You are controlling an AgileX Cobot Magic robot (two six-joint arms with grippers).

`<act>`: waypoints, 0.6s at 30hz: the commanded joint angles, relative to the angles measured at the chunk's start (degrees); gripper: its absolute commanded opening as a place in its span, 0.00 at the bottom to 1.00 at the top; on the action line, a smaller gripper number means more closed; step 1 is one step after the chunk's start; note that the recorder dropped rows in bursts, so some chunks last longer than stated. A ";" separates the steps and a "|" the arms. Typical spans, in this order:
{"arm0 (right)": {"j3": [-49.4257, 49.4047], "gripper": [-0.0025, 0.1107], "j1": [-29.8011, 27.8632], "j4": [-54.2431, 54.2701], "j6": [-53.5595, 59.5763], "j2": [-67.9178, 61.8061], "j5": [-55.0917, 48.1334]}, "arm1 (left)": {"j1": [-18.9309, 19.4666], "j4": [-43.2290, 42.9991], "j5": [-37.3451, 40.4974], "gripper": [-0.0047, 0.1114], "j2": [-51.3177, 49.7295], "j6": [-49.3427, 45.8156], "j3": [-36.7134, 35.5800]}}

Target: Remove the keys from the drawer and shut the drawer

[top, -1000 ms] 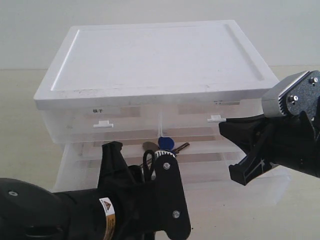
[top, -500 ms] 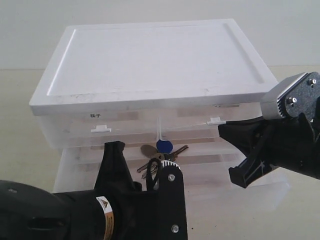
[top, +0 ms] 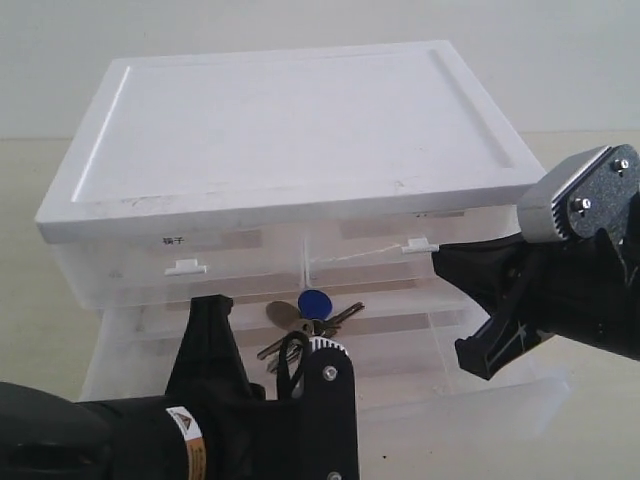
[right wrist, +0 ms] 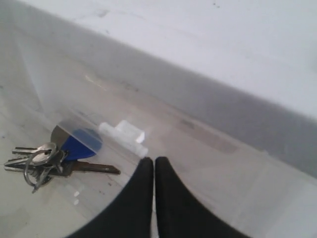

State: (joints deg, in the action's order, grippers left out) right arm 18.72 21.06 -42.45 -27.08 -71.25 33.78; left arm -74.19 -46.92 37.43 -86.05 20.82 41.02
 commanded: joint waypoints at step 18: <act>0.34 0.02 -0.40 1.51 -0.92 0.09 0.30 | -0.69 1.89 6.48 0.58 7.44 1.14 -0.72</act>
State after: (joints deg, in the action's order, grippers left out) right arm 18.72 21.06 -41.41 -27.74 -71.25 34.11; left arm -74.68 -44.76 44.80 -79.10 18.54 39.93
